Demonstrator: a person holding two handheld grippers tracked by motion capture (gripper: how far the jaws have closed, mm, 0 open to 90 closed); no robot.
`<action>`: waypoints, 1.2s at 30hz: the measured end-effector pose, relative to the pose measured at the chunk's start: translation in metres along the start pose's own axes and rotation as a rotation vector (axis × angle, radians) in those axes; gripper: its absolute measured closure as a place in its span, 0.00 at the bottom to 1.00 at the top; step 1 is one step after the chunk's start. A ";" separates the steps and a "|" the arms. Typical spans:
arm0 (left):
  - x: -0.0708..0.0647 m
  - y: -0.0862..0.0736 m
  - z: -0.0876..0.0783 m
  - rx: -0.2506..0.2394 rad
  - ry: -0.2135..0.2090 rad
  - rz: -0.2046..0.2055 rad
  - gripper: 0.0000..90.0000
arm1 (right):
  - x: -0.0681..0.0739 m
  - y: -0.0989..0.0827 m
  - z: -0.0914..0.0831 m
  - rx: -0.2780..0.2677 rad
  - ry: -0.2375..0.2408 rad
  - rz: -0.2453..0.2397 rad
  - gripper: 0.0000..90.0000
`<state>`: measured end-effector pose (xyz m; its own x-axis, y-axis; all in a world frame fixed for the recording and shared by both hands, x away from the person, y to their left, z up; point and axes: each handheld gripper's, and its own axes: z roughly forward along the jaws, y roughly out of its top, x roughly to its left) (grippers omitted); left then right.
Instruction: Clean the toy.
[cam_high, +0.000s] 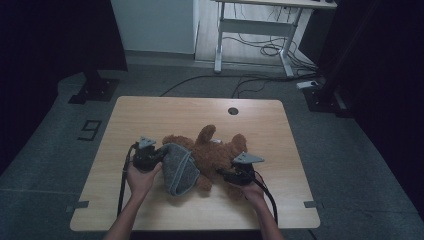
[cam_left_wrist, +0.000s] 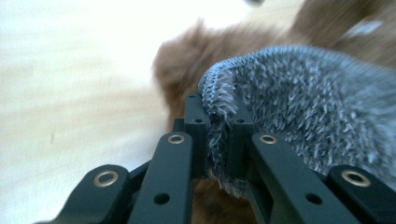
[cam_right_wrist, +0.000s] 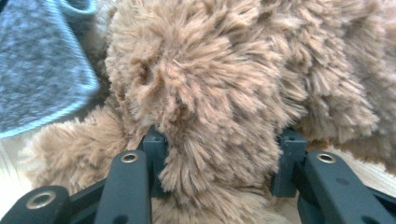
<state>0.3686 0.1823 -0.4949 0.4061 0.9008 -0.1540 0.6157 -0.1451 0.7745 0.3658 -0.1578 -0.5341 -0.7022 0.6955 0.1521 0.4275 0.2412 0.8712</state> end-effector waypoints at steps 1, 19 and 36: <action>-0.002 -0.006 0.003 0.001 0.013 0.019 0.92 | 0.001 0.000 0.000 0.002 -0.002 -0.006 0.59; 0.022 -0.015 0.029 0.074 -0.048 -0.080 0.93 | -0.002 0.004 0.002 -0.010 0.002 -0.020 0.62; 0.010 0.040 0.003 -0.099 -0.183 -0.112 0.92 | -0.025 0.010 0.013 -0.046 -0.046 -0.091 0.61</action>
<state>0.3996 0.1846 -0.4670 0.4600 0.8183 -0.3446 0.5985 0.0009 0.8011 0.3947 -0.1638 -0.5348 -0.7096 0.7029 0.0503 0.3355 0.2743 0.9012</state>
